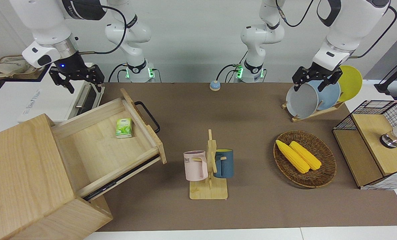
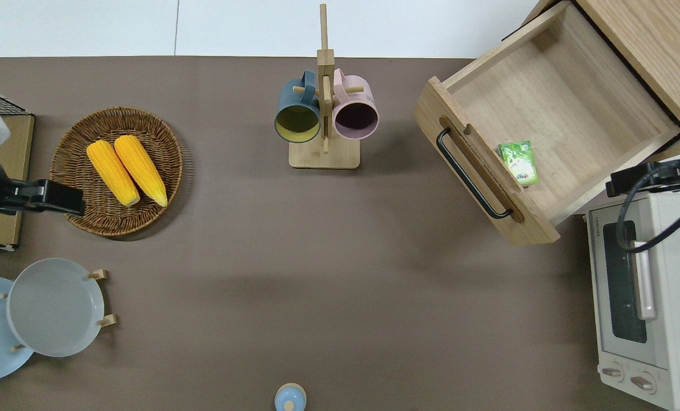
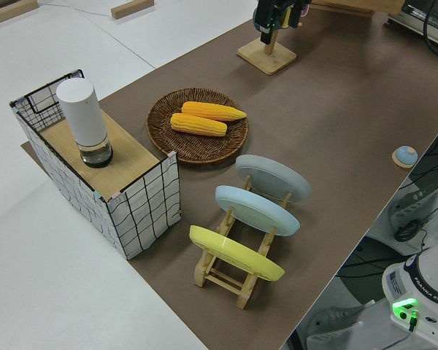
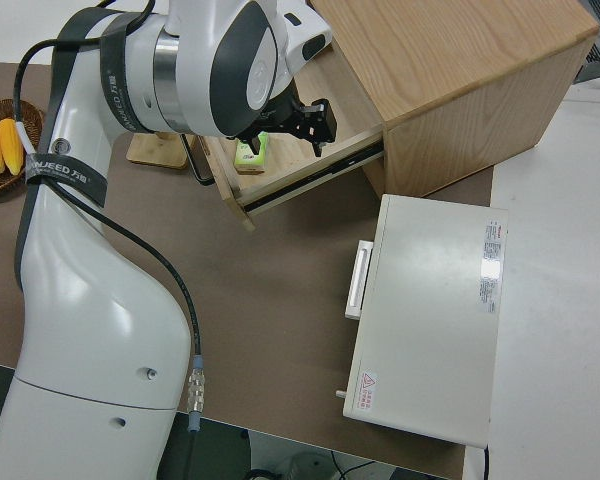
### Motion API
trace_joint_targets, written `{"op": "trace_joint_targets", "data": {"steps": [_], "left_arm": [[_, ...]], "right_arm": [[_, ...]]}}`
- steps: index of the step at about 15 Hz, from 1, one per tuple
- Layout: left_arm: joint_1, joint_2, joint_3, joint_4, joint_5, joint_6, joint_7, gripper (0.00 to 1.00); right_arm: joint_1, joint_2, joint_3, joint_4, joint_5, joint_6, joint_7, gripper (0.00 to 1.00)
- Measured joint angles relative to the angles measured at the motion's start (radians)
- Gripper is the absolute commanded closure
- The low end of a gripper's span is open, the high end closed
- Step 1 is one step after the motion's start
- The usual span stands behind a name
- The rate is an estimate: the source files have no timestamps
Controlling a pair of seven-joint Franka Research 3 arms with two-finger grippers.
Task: Slide drawer open with right arm
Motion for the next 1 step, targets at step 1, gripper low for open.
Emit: {"op": "trace_joint_targets", "data": {"steps": [1], "left_arm": [[0.0,0.0,0.0,0.0,0.0,0.0,0.0,0.01]], "right_arm": [[0.0,0.002,0.0,0.0,0.0,0.006,0.0,0.013]]}}
